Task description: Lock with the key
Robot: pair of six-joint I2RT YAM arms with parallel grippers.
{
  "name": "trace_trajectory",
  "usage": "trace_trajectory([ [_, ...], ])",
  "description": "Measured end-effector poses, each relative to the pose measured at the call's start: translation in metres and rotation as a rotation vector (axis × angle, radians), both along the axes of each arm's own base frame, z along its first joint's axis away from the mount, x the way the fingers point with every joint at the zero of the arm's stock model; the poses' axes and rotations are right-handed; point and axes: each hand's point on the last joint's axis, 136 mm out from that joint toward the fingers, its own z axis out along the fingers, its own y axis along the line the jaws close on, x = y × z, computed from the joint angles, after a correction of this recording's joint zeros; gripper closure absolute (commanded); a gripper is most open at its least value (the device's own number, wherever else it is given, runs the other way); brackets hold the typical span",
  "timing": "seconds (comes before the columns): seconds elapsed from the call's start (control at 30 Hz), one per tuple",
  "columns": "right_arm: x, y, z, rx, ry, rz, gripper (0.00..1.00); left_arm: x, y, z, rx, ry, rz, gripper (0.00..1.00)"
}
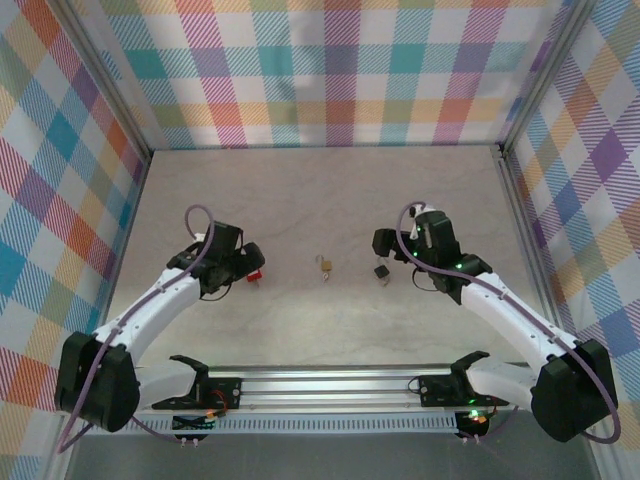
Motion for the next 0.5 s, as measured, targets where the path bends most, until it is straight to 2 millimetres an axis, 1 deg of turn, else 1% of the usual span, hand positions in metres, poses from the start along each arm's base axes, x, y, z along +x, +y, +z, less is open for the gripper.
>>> trace_trajectory([
  [0.17,-0.005,0.01,-0.002,-0.04,-0.014,0.027,0.01,0.004,-0.005,-0.019,0.041,0.071,-0.012,0.01],
  [0.2,-0.005,0.011,-0.002,-0.046,-0.017,0.031,0.01,0.004,-0.006,-0.022,0.046,0.081,-0.016,0.03],
  [0.43,-0.009,0.016,0.001,-0.064,-0.039,0.043,0.01,0.01,-0.008,-0.032,0.072,0.116,-0.017,0.04],
  [0.5,-0.01,0.018,0.003,-0.062,-0.046,0.049,0.01,0.012,-0.009,-0.035,0.078,0.128,-0.016,0.06],
])
